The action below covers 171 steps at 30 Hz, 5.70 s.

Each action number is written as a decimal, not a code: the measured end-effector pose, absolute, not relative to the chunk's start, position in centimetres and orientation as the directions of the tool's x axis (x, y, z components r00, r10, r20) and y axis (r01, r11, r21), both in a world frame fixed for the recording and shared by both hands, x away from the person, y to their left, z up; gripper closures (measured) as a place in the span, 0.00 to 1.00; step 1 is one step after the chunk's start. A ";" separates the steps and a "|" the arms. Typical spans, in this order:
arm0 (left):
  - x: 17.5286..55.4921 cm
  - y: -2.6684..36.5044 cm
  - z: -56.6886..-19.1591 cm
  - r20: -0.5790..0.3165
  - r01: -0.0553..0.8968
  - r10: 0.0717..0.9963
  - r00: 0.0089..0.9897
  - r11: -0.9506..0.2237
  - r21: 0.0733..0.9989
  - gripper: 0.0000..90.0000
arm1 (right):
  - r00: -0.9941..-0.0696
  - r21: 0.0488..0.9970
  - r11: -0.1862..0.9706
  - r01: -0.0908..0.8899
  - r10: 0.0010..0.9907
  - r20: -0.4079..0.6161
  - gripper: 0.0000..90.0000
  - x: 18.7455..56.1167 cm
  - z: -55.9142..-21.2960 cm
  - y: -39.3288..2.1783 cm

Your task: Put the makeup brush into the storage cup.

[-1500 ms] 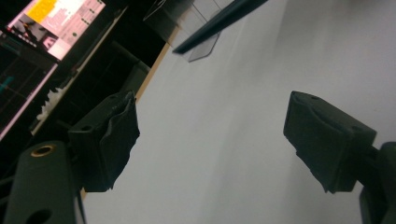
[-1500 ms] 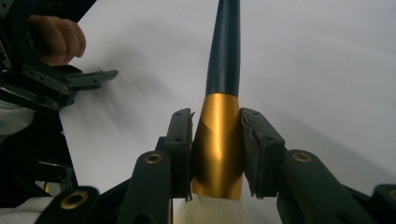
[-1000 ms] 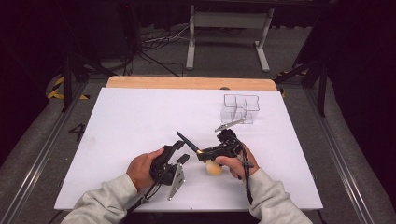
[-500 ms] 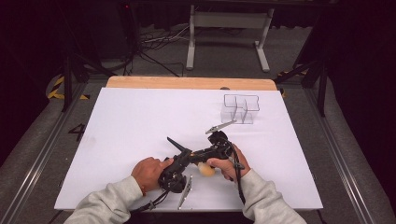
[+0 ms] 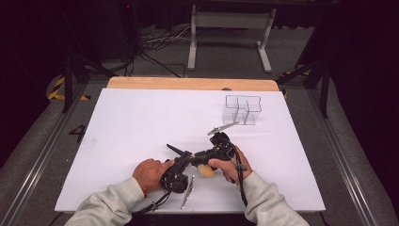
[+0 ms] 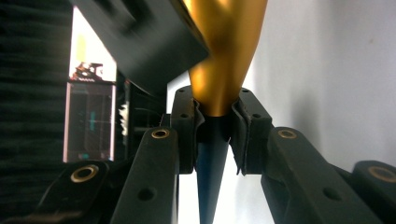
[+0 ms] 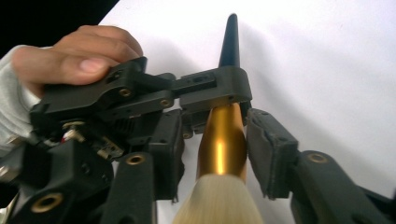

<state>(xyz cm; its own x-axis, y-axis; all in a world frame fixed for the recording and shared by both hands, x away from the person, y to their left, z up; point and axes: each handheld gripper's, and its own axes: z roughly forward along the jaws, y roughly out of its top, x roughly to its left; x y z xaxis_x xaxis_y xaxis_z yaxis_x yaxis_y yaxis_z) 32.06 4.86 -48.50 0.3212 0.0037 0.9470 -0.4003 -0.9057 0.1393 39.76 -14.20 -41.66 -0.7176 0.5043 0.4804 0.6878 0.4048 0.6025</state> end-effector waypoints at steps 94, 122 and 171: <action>42.9 9.6 -38.8 0.039 0.077 0.496 0.867 -0.211 0.974 0.82 | -0.459 0.923 0.346 0.170 0.856 -0.237 0.12 30.3 -43.5 -31.1; 50.4 -5.2 -34.8 0.053 0.021 0.406 0.912 -0.177 0.984 0.82 | -0.472 0.930 0.335 0.151 0.851 -0.229 0.13 30.2 -43.7 -30.8; 53.5 -15.5 -36.8 0.026 0.079 0.439 0.898 -0.218 0.973 0.82 | -0.490 0.934 0.326 0.146 0.844 -0.218 0.14 30.3 -43.6 -30.7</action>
